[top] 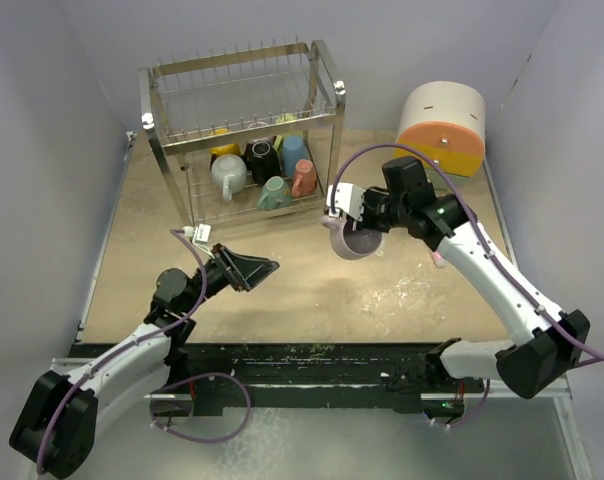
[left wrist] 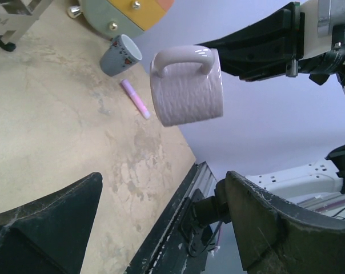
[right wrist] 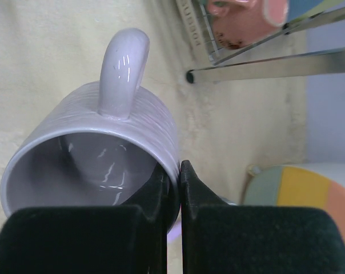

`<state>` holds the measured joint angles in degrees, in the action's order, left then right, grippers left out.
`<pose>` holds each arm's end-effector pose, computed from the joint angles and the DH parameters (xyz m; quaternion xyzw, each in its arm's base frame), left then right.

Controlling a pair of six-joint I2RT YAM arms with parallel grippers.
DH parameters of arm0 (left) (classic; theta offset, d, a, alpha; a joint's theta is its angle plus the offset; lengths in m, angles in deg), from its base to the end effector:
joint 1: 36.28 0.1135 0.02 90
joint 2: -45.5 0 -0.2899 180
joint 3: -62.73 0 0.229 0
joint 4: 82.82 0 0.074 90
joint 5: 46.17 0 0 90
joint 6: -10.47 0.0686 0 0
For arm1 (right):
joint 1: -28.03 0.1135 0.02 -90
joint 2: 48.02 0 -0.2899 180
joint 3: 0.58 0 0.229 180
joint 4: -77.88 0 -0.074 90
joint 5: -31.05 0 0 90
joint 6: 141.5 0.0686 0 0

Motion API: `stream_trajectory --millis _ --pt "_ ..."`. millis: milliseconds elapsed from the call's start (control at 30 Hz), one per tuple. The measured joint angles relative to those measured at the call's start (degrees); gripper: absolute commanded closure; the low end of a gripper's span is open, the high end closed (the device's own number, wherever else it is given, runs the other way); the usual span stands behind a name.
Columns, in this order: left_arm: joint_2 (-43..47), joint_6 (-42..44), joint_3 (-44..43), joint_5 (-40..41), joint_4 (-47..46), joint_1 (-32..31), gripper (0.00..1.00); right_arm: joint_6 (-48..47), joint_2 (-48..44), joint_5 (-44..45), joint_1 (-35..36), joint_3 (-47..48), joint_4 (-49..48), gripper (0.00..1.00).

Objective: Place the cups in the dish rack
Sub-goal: Pick up the cup at the center of the board, then turn the cup upside down in the dish rack.

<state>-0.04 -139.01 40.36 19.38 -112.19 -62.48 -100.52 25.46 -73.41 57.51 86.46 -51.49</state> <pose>0.1338 -0.0975 0.2450 -0.0359 0.6705 -0.5983 0.4372 0.2286 0.1489 0.3605 -0.6053 0.6522 0.0360 0.4548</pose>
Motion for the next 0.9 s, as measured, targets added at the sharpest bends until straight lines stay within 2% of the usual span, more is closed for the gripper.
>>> stream_trajectory --millis 233,433,600,700,800,900 --pt "-3.6 -6.1 -0.3 -2.1 -10.4 0.0 0.09 -10.3 0.5 2.0 0.0 12.3 7.4 1.0" --pt "-7.2 -12.0 -2.4 -5.0 -17.4 0.0 0.14 -22.5 -2.7 3.4 0.0 11.9 7.2 1.0" --pt "-11.6 -15.4 -4.3 -9.5 -23.1 -0.2 0.13 -37.0 -12.9 1.6 -0.1 1.2 1.6 1.0" --pt "-14.8 -17.0 -4.4 -11.2 -25.3 -1.4 0.11 -46.9 -21.5 -2.3 -0.3 -8.4 -4.1 1.0" --pt "-18.5 -17.9 -4.4 -11.6 -26.6 -5.4 0.1 -56.2 -28.1 -7.4 -0.2 -17.6 -9.7 1.0" --pt "-22.2 -18.1 -4.5 -11.7 -27.8 -9.9 0.09 -62.5 -30.9 -12.5 -0.2 -24.4 -13.8 1.0"
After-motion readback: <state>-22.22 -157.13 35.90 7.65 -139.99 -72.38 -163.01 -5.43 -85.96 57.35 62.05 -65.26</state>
